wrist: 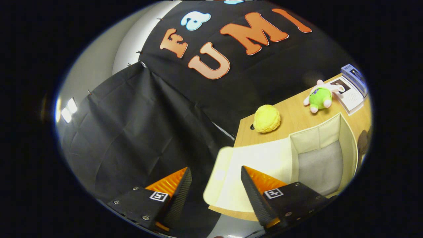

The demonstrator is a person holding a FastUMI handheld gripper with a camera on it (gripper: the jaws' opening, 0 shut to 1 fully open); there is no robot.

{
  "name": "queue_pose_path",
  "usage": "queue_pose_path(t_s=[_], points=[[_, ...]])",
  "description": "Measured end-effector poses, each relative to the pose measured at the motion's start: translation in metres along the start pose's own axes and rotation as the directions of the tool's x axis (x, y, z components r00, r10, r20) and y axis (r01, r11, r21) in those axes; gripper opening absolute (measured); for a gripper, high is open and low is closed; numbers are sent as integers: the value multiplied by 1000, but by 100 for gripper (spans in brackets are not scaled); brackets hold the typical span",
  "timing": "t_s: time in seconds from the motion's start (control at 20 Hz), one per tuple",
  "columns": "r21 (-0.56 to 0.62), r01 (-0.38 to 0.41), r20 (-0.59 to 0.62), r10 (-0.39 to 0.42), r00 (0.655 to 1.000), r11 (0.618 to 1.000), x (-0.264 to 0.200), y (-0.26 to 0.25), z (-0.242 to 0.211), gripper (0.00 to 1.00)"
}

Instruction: Open the storage box then place both shoes into the box .Put the left shoe in first, then the right shoe, with the right side of both shoes facing outward in a uniform manner.

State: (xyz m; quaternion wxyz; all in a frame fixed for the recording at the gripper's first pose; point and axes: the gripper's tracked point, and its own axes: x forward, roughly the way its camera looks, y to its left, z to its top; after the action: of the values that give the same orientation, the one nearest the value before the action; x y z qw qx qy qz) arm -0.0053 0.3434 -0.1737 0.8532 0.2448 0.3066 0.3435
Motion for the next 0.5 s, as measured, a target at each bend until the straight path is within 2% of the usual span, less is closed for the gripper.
queue_pose_path(t_s=[0.05,0.3,0.5], points=[[0,15,8,-15,1000,1000,-6,-6,3,98],[-29,126,94,-123,988,992,-30,-52,29,98],[-53,237,166,-225,960,970,-68,-100,47,98]])
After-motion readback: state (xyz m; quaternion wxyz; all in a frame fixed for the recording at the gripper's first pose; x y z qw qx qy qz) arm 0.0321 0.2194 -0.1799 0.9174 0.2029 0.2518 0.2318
